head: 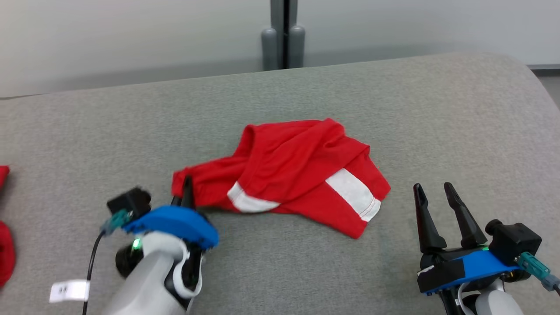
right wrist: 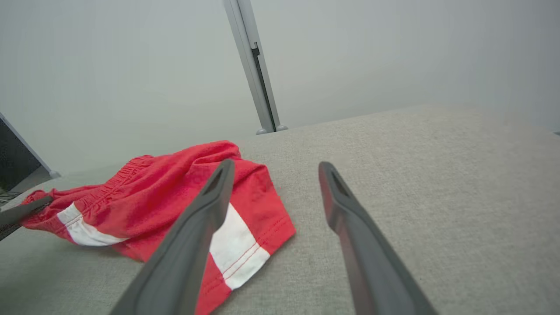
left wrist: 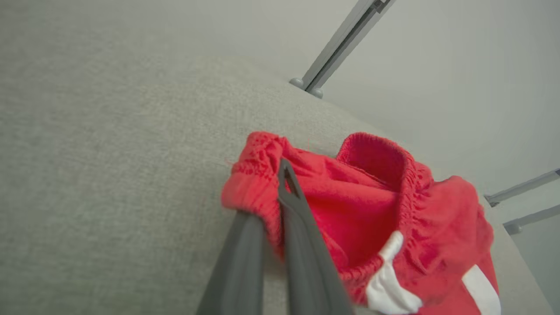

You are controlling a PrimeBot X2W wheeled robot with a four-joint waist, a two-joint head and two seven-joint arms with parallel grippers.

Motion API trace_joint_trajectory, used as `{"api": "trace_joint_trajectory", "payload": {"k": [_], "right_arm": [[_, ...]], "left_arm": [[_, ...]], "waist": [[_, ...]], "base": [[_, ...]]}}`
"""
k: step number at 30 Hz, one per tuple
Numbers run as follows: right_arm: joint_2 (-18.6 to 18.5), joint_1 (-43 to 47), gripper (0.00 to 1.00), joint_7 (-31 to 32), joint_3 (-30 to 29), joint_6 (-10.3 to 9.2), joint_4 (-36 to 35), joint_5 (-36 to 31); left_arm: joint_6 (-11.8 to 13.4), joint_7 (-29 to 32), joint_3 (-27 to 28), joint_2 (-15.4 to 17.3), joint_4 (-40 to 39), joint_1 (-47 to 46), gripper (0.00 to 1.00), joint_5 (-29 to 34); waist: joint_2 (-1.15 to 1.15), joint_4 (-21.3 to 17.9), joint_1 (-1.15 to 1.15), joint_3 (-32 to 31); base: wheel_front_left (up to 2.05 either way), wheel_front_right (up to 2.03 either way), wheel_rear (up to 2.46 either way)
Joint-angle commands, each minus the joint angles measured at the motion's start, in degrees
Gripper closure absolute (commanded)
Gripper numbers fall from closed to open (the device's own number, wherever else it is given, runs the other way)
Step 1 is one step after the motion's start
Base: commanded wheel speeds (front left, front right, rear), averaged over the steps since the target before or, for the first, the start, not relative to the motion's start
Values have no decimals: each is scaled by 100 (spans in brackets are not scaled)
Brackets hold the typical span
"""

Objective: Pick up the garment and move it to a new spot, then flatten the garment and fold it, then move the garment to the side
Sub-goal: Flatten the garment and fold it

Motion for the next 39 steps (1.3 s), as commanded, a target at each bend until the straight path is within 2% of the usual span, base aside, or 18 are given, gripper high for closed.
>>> {"api": "trace_joint_trajectory", "payload": {"k": [1,8,9,10,11,22,26,30,36,39], "right_arm": [[-20,47,0,30,-16,3,-37,-33],[-20,110,0,129,-14,3,-148,-82],[-19,117,0,146,-4,3,-160,-82],[-20,124,0,155,-8,3,-174,-78],[-19,135,0,153,-2,3,-184,-79],[-19,171,0,207,-94,3,-253,-94],[-18,207,0,183,-152,3,-248,-66],[-19,244,0,173,-255,3,-246,-105],[-18,262,0,231,-406,3,-290,-204],[-19,276,0,268,-425,3,-304,-243]], "left_arm": [[-20,-54,126,22,-53,202,100,-44],[-49,-90,755,-47,-654,1202,100,-76],[-38,-90,818,-66,-758,1324,73,-24],[-47,-92,883,-90,-891,1434,4,20],[-74,-92,966,-116,-1015,1536,0,54],[-84,-94,1270,73,-1908,2071,0,764],[-49,-94,1350,266,-2164,2127,0,1047],[-283,-94,1482,385,-2551,2155,0,1521],[-507,-94,1549,510,-2879,2071,0,2831],[-626,-95,1556,470,-2909,2078,0,3303]], "waist": [[0,159,0,-45],[0,481,0,-121],[0,502,0,-129],[0,527,0,-135],[0,546,0,-144],[0,638,0,-212],[0,613,0,-222],[0,602,0,-234],[0,554,0,-257],[0,514,0,-281]], "base": [[0,0,0],[0,0,0],[0,0,0],[0,0,0],[0,0,0],[0,0,0],[0,0,0],[0,0,0],[0,0,0],[0,0,0]]}}
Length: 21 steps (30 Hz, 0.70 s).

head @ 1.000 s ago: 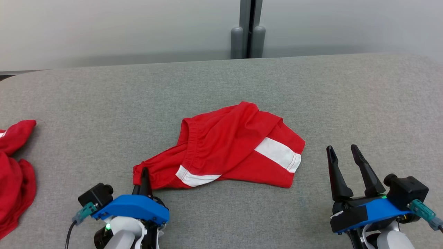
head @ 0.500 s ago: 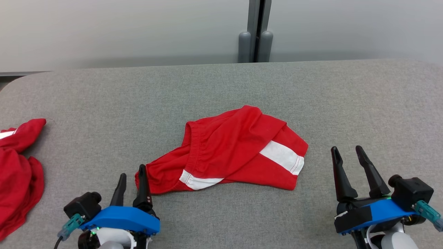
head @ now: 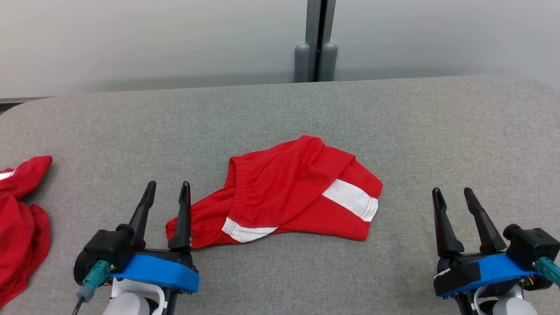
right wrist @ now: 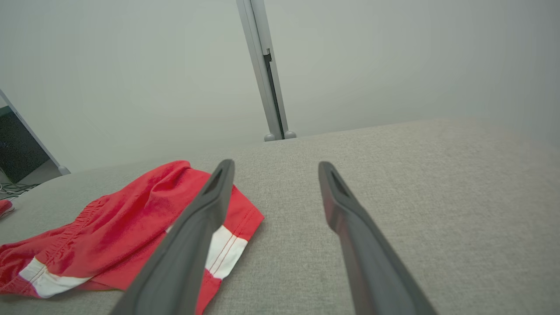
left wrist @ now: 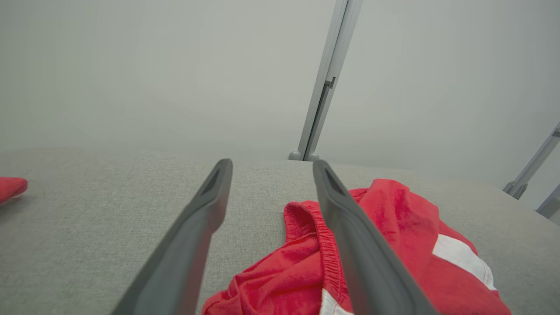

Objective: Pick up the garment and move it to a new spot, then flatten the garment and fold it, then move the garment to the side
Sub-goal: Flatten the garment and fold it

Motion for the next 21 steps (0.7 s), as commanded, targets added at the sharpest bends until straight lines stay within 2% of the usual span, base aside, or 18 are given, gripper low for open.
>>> {"api": "trace_joint_trajectory", "payload": {"k": [1,5,9,14,21], "right_arm": [[-19,54,0,23,-23,3,-24,-53],[-18,97,0,49,-32,3,-21,-51],[-18,122,0,67,2,3,-24,-28],[-19,84,0,46,66,3,-12,28],[-18,24,0,-19,152,3,39,86]], "left_arm": [[-81,-26,11,-15,-4,-31,0,197],[-234,-27,-59,-48,228,37,0,503],[-458,83,-277,-79,665,7,0,522],[-705,701,-655,-163,1225,-355,0,378],[-823,1402,-904,-255,1821,-873,0,118]], "waist": [[0,-27,0,-19],[0,-80,0,-58],[0,-140,0,-79],[0,-230,0,-36],[0,-358,0,71]], "base": [[0,0,0],[0,0,0],[0,0,0],[0,0,0],[0,0,0]]}}
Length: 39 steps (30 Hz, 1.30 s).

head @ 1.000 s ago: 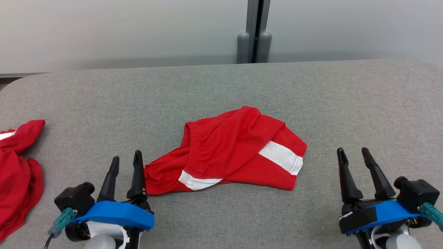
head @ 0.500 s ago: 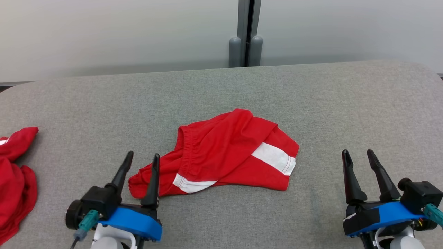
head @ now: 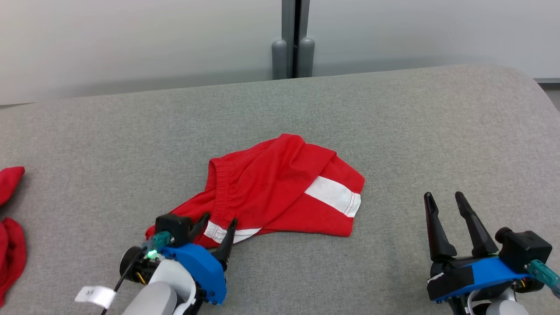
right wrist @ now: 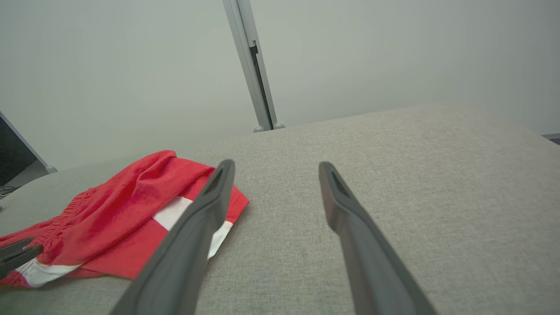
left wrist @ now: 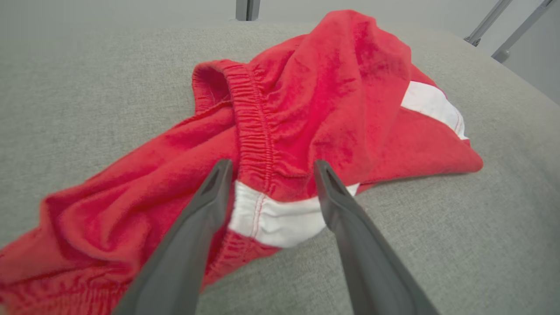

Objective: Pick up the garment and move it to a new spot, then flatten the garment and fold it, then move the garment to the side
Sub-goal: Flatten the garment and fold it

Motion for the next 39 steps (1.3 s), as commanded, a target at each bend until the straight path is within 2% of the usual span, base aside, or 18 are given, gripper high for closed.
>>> {"api": "trace_joint_trajectory", "payload": {"k": [1,11,12,13,14,18,23,30,33,34,35,36,39], "right_arm": [[-18,-42,0,-44,2,3,11,24],[-19,-133,0,-97,130,3,95,73],[-19,-135,0,-109,133,3,105,77],[-19,-130,0,-122,137,3,117,84],[-18,-126,0,-130,139,3,127,89],[-18,-111,0,-141,143,3,133,75],[-18,-91,0,-125,116,3,116,40],[-18,-67,0,-52,119,3,51,-5],[-19,-70,0,-28,141,3,33,2],[-19,-70,0,-19,149,3,28,5],[-19,-71,0,-13,153,3,24,9],[-19,-74,0,-8,154,3,19,12],[-19,-77,0,-4,145,3,8,23]], "left_arm": [[-38,51,-5,-3,60,-159,0,-39],[-74,549,-188,-83,604,-744,0,-361],[-77,543,-190,-100,611,-784,26,-398],[-80,529,-189,-116,621,-812,86,-448],[-82,514,-176,-128,635,-821,100,-501],[-87,371,-136,-185,632,-820,100,-686],[5,-334,509,-404,484,-594,100,-1312],[579,-914,1242,-422,505,-275,100,-1754],[673,-980,1291,-371,532,-245,100,-1745],[688,-985,1265,-342,551,-249,73,-1695],[703,-1006,1235,-303,562,-265,13,-1634],[687,-1011,1190,-269,556,-293,0,-1575],[649,-1086,1189,-228,507,-347,0,-1526]], "waist": [[0,-32,0,33],[0,-205,0,114],[0,-215,0,111],[0,-222,0,106],[0,-227,0,98],[0,-219,0,80],[0,-136,0,42],[0,36,0,8],[0,88,0,-6],[0,100,0,-11],[0,110,0,-14],[0,119,0,-16],[0,148,0,-18]], "base": [[0,0,0],[0,0,0],[0,0,0],[0,0,0],[0,0,0],[0,0,0],[0,0,0],[0,0,0],[0,0,0],[0,0,0],[0,0,0],[0,0,0],[0,0,0]]}}
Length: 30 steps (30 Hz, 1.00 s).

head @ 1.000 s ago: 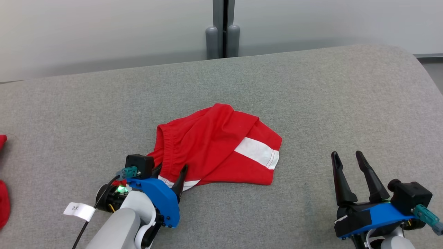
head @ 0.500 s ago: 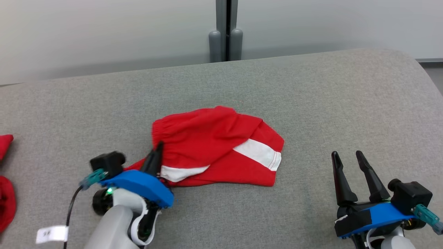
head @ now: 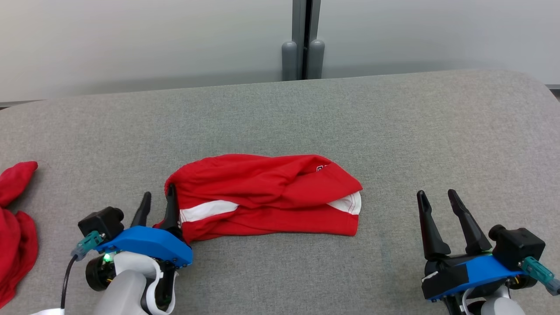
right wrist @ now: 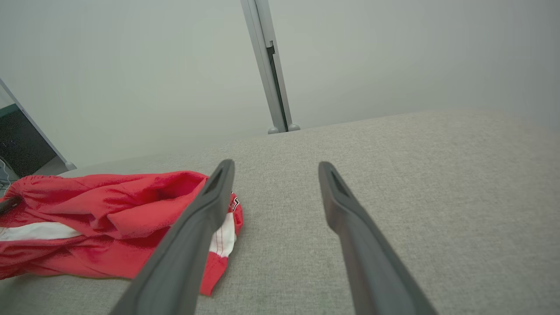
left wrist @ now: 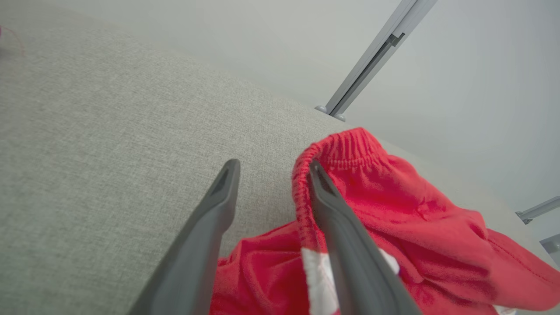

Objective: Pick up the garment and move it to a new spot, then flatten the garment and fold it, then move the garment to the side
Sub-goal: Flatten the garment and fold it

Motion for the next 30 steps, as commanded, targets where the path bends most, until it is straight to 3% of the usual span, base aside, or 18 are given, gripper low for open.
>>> {"api": "trace_joint_trajectory", "payload": {"k": [1,12,20,30], "right_arm": [[-19,4,0,12,-8,3,-31,-5],[-19,74,0,15,-118,3,-76,-10],[-19,135,0,69,-220,3,-127,-53],[-19,225,0,171,-278,3,-91,-95]], "left_arm": [[-7,-73,25,64,-54,-75,0,61],[-92,-389,173,311,-1042,622,0,659],[-275,-394,521,219,-2322,1416,0,1750],[-399,-396,705,109,-2328,1794,0,2600]], "waist": [[0,13,0,0],[0,68,0,-32],[0,155,0,-80],[0,149,0,-239]], "base": [[0,0,0],[0,0,0],[0,0,0],[0,0,0]]}}
